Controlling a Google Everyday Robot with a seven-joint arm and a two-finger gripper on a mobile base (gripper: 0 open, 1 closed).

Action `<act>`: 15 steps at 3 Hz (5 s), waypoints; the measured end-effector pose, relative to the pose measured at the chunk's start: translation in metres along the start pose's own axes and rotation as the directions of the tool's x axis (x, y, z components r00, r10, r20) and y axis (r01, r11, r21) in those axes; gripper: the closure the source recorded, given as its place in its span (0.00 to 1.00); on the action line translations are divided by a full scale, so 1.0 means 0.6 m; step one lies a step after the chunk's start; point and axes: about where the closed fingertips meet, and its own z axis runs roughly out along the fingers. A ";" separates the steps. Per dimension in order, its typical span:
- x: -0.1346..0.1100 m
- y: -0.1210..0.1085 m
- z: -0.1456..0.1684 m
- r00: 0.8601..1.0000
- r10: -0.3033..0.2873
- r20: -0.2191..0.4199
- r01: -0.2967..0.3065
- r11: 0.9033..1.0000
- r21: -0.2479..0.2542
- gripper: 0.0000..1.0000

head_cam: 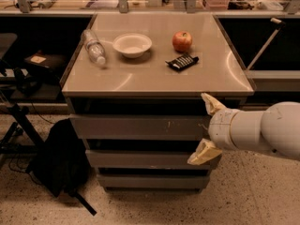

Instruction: Open top drawer

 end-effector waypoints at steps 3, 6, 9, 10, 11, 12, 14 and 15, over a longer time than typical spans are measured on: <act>0.033 0.050 0.112 0.984 -0.114 -0.135 0.116 0.993 0.008 0.00; 0.120 0.008 0.180 0.996 0.052 -0.075 -0.054 0.998 -0.029 0.00; 0.116 -0.008 0.249 0.992 0.047 -0.114 -0.053 0.997 -0.051 0.00; 0.114 -0.008 0.250 0.993 0.048 -0.112 -0.054 0.997 -0.051 0.00; 0.114 -0.008 0.250 0.993 0.048 -0.112 -0.054 0.997 -0.051 0.19; 0.114 -0.008 0.250 0.993 0.048 -0.112 -0.054 0.997 -0.051 0.42; 0.108 -0.014 0.242 0.993 0.048 -0.112 -0.054 0.997 -0.051 0.88; 0.103 -0.019 0.236 0.993 0.048 -0.112 -0.054 0.997 -0.051 1.00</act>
Offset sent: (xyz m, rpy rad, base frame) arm 0.0187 0.0441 -0.0959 -0.1755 0.0179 -0.0378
